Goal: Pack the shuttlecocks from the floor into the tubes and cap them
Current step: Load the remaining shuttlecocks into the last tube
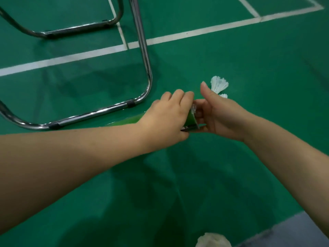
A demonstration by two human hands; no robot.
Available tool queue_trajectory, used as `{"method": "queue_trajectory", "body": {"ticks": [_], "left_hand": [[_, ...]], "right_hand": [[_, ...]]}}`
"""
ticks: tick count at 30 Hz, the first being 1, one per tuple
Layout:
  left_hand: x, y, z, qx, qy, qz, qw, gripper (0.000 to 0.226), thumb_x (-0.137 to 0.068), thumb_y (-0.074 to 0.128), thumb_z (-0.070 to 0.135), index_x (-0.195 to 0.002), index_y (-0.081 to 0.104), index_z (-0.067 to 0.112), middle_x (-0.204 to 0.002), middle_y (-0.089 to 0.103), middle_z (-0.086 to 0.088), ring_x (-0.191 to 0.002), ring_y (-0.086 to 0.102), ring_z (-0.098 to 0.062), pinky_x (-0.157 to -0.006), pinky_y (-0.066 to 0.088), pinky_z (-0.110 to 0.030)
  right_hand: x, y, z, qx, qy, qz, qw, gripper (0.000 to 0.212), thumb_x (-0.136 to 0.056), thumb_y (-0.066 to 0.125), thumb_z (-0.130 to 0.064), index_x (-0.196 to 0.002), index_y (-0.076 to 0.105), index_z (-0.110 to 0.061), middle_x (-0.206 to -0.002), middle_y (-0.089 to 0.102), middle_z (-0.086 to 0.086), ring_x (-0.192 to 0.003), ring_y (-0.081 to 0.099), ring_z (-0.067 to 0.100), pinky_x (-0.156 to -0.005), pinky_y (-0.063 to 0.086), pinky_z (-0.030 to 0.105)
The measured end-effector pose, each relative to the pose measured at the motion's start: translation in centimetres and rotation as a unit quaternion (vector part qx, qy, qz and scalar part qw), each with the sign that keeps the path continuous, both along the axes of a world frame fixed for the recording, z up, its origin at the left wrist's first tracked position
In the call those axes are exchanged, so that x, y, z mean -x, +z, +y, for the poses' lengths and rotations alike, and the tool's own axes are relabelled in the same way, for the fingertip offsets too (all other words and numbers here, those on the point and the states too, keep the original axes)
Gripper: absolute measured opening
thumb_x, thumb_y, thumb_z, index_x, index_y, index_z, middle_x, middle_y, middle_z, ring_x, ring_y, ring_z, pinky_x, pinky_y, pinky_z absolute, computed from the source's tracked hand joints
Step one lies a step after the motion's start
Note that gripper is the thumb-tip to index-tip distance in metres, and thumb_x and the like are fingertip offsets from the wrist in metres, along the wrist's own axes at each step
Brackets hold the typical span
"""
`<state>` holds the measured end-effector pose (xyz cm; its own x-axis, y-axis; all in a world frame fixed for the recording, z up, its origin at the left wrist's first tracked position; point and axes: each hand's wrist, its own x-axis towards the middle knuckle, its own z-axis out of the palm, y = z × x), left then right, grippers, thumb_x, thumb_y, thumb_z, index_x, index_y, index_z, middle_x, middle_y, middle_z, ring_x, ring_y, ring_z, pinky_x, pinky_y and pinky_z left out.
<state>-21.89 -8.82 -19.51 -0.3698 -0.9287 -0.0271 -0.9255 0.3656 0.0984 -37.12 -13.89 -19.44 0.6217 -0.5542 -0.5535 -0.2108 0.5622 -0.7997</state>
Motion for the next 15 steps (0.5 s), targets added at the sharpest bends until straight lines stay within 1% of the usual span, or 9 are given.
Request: {"method": "queue_trajectory", "body": {"ticks": [2,4,7,8,10,11,12,14,15], "left_hand": [[0.5,-0.2,-1.4,-0.004,0.004,0.008,1.0,0.085,-0.073,0.066,0.042,-0.135,0.024,0.004,-0.123,0.039,-0.013,-0.104,0.041,-0.032,-0.089,0.042,-0.048],[0.9,-0.4,-2.7,-0.013,0.011,0.014,1.0,0.085,-0.076,0.064,0.044,-0.138,0.018,0.008,-0.126,0.035,-0.01,-0.107,0.038,-0.029,-0.092,0.04,-0.046],[1.1,-1.1,-4.0,-0.03,0.038,0.038,0.998,0.084,-0.077,0.064,0.044,-0.138,0.017,0.01,-0.126,0.034,-0.008,-0.106,0.037,-0.027,-0.093,0.038,-0.042],[1.2,-1.4,-4.3,-0.031,0.046,0.043,0.998,0.084,-0.077,0.065,0.045,-0.138,0.017,0.011,-0.125,0.035,-0.008,-0.105,0.037,-0.026,-0.092,0.038,-0.041],[1.5,-1.8,-4.7,-0.034,0.056,0.055,0.996,0.085,-0.075,0.066,0.045,-0.138,0.019,0.014,-0.125,0.035,-0.006,-0.104,0.038,-0.024,-0.09,0.038,-0.037],[1.6,-2.1,-4.9,-0.035,0.061,0.06,0.996,0.085,-0.074,0.067,0.045,-0.138,0.019,0.015,-0.125,0.036,-0.005,-0.104,0.038,-0.024,-0.09,0.038,-0.037],[1.8,-2.3,-5.1,-0.036,0.066,0.067,0.995,0.086,-0.073,0.068,0.045,-0.138,0.02,0.016,-0.124,0.036,-0.004,-0.104,0.039,-0.024,-0.09,0.038,-0.037],[1.9,-2.8,-5.4,-0.035,0.079,0.086,0.993,0.087,-0.07,0.072,0.044,-0.138,0.025,0.017,-0.123,0.039,-0.004,-0.103,0.04,-0.024,-0.091,0.039,-0.039],[1.9,-3.0,-5.6,-0.03,0.084,0.097,0.991,0.087,-0.067,0.074,0.043,-0.137,0.029,0.016,-0.122,0.041,-0.005,-0.101,0.042,-0.025,-0.09,0.04,-0.041]], "right_hand": [[1.5,-0.5,-2.1,-0.011,-0.04,0.005,0.999,0.061,-0.082,0.029,-0.066,-0.095,0.061,-0.015,-0.083,0.062,0.0,-0.075,0.059,0.013,-0.075,0.044,0.03],[2.9,-1.6,-4.0,-0.029,-0.109,0.006,0.994,0.055,-0.09,0.028,-0.058,-0.093,0.065,-0.018,-0.081,0.07,-0.003,-0.073,0.066,0.01,-0.074,0.046,0.029],[4.8,-5.1,-6.5,-0.065,-0.256,0.001,0.964,0.031,-0.094,0.04,-0.044,-0.096,0.063,-0.023,-0.081,0.071,-0.005,-0.075,0.065,0.009,-0.072,0.044,0.027],[5.3,-6.3,-7.0,-0.069,-0.298,0.022,0.952,0.023,-0.093,0.045,-0.038,-0.095,0.062,-0.023,-0.081,0.07,-0.005,-0.075,0.062,0.009,-0.069,0.043,0.027],[5.9,-8.7,-8.1,-0.055,-0.345,0.092,0.932,0.008,-0.089,0.054,-0.027,-0.092,0.06,-0.022,-0.081,0.064,-0.005,-0.071,0.055,0.009,-0.064,0.04,0.024],[6.0,-9.4,-8.5,-0.033,-0.358,0.127,0.925,0.003,-0.088,0.056,-0.023,-0.09,0.059,-0.022,-0.083,0.061,-0.004,-0.07,0.052,0.009,-0.062,0.039,0.023],[6.1,-10.1,-8.9,0.003,-0.365,0.17,0.915,0.004,-0.087,0.058,-0.019,-0.088,0.06,-0.023,-0.085,0.059,-0.002,-0.07,0.05,0.009,-0.06,0.038,0.022],[6.2,-11.2,-9.7,0.126,-0.34,0.279,0.889,0.015,-0.083,0.058,-0.015,-0.094,0.061,-0.024,-0.093,0.058,0.0,-0.075,0.052,0.011,-0.059,0.041,0.023],[6.3,-11.8,-10.1,0.193,-0.308,0.341,0.867,0.021,-0.081,0.058,-0.016,-0.1,0.062,-0.026,-0.099,0.058,0.001,-0.082,0.055,0.015,-0.064,0.045,0.025]]}}
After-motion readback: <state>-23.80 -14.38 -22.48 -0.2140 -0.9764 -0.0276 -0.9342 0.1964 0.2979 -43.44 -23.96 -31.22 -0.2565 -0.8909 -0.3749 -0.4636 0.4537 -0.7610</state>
